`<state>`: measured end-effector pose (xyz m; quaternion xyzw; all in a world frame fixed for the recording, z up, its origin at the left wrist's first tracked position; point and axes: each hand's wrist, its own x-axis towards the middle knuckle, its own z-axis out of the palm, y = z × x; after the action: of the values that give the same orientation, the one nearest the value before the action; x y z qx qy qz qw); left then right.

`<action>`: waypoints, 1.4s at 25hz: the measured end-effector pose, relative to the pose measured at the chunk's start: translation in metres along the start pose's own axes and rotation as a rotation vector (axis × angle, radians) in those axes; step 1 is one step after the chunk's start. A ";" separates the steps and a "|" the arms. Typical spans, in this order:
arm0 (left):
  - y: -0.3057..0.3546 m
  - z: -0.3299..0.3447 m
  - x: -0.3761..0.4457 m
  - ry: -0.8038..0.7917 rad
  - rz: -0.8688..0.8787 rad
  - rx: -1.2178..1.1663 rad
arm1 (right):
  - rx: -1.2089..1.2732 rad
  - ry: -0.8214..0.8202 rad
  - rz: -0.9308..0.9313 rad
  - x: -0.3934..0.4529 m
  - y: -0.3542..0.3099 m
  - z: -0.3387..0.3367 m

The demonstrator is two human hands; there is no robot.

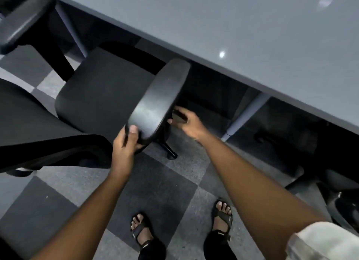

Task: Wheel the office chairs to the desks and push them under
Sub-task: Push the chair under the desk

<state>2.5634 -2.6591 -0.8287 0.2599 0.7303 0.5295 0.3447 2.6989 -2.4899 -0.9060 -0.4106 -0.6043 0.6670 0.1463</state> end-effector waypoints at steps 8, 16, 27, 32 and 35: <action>-0.011 0.027 -0.008 0.079 0.000 -0.101 | 0.481 -0.221 0.176 0.024 0.022 -0.008; 0.056 0.044 0.044 -0.047 0.377 0.967 | 0.705 0.271 0.201 0.029 0.013 0.060; 0.061 0.070 0.074 0.008 0.466 0.985 | 0.839 0.398 0.202 0.058 0.019 0.077; 0.059 0.068 0.071 0.036 0.484 0.984 | 0.752 0.565 0.199 0.057 0.020 0.081; 0.060 0.068 0.068 0.035 0.479 1.000 | 0.748 0.571 0.184 0.055 0.019 0.083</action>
<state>2.5743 -2.5498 -0.8010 0.5418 0.8188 0.1861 0.0373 2.6100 -2.5130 -0.9494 -0.5482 -0.2198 0.7094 0.3846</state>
